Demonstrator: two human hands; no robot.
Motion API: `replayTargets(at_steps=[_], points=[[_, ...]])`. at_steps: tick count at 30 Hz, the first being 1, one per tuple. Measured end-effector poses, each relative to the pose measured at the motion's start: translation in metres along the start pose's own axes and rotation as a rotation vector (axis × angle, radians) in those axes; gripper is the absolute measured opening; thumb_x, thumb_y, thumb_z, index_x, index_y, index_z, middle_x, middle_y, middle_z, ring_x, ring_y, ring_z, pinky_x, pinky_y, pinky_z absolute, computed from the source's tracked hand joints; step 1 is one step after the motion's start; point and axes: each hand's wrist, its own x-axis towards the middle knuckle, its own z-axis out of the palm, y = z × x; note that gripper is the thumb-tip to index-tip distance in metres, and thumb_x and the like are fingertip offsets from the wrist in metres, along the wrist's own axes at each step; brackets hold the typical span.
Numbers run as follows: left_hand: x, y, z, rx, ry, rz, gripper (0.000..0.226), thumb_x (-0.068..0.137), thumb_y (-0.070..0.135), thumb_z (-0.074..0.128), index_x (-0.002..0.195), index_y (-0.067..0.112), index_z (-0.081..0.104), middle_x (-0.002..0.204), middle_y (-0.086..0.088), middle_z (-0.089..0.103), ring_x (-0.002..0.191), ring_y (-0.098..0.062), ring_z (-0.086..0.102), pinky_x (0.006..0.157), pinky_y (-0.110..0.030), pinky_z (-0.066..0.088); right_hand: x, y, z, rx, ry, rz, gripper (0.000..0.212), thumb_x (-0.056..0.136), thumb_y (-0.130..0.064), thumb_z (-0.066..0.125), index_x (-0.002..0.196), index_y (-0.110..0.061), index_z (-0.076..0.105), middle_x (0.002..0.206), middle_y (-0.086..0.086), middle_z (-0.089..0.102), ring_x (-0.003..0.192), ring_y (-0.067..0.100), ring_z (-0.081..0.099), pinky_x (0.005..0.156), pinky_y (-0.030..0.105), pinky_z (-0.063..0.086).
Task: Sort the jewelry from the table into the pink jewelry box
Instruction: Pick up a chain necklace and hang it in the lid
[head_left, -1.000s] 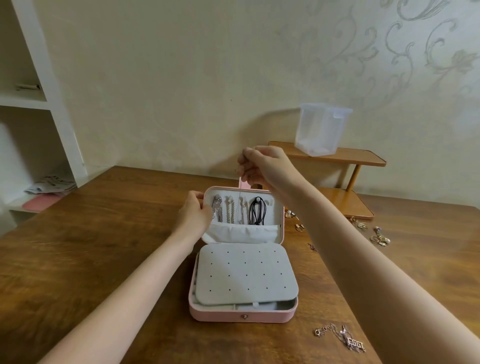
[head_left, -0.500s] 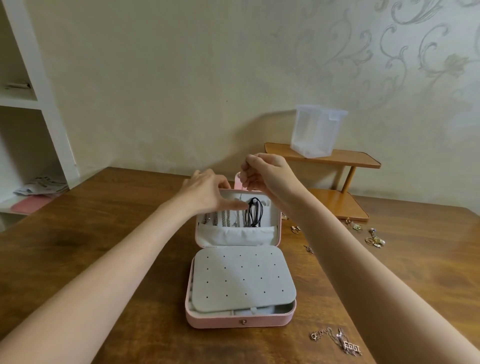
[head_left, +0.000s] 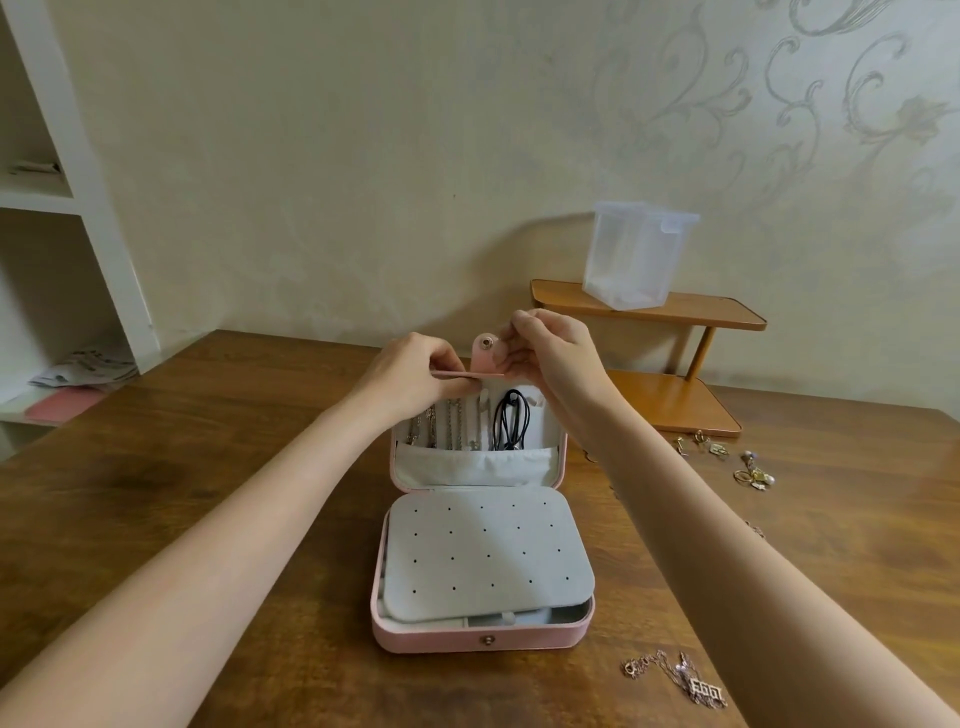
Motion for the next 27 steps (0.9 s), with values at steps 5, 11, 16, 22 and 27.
replayTargets(at_steps=[5, 11, 16, 22, 27], points=[[0.003, -0.006, 0.001, -0.006, -0.008, 0.029, 0.02, 0.073, 0.04, 0.075, 0.077, 0.024, 0.064, 0.079, 0.005, 0.063, 0.074, -0.011, 0.056, 0.057, -0.023, 0.039, 0.001, 0.0, -0.005, -0.132, 0.018, -0.071, 0.027, 0.097, -0.009, 0.041, 0.075, -0.006, 0.056, 0.065, 0.007, 0.059, 0.058, 0.016, 0.055, 0.056, 0.022, 0.049], [0.004, -0.007, 0.002, 0.052, -0.014, 0.068, 0.021, 0.076, 0.037, 0.073, 0.084, 0.02, 0.064, 0.082, 0.008, 0.051, 0.075, -0.006, 0.048, 0.059, -0.022, 0.034, -0.003, 0.012, -0.019, -0.351, 0.059, -0.203, 0.029, 0.097, -0.01, 0.042, 0.072, -0.007, 0.056, 0.063, 0.005, 0.062, 0.055, 0.012, 0.056, 0.057, 0.022, 0.048], [0.005, -0.007, 0.003, 0.084, -0.018, 0.085, 0.02, 0.077, 0.033, 0.073, 0.087, 0.019, 0.064, 0.083, 0.007, 0.049, 0.075, -0.006, 0.046, 0.059, -0.021, 0.032, -0.011, 0.016, -0.027, -0.419, 0.06, -0.221, 0.029, 0.097, -0.01, 0.043, 0.071, -0.011, 0.056, 0.062, 0.001, 0.061, 0.053, 0.004, 0.055, 0.056, 0.015, 0.047], [-0.003, -0.006, 0.005, 0.112, 0.008, 0.109, 0.028, 0.079, 0.036, 0.071, 0.098, 0.016, 0.064, 0.098, 0.001, 0.058, 0.089, -0.016, 0.054, 0.065, -0.025, 0.037, -0.03, 0.022, -0.026, -0.547, 0.023, -0.304, 0.025, 0.095, -0.011, 0.048, 0.072, -0.013, 0.055, 0.061, -0.003, 0.06, 0.052, 0.006, 0.053, 0.052, 0.021, 0.045], [-0.018, -0.007, 0.022, 0.357, 0.067, 0.179, 0.058, 0.078, 0.054, 0.056, 0.121, 0.016, 0.049, 0.122, 0.002, 0.056, 0.108, -0.018, 0.045, 0.077, -0.027, 0.034, -0.053, 0.04, -0.007, -0.692, -0.143, -0.452, 0.022, 0.094, -0.014, 0.047, 0.076, -0.006, 0.055, 0.063, 0.006, 0.061, 0.053, 0.018, 0.056, 0.05, 0.032, 0.044]])
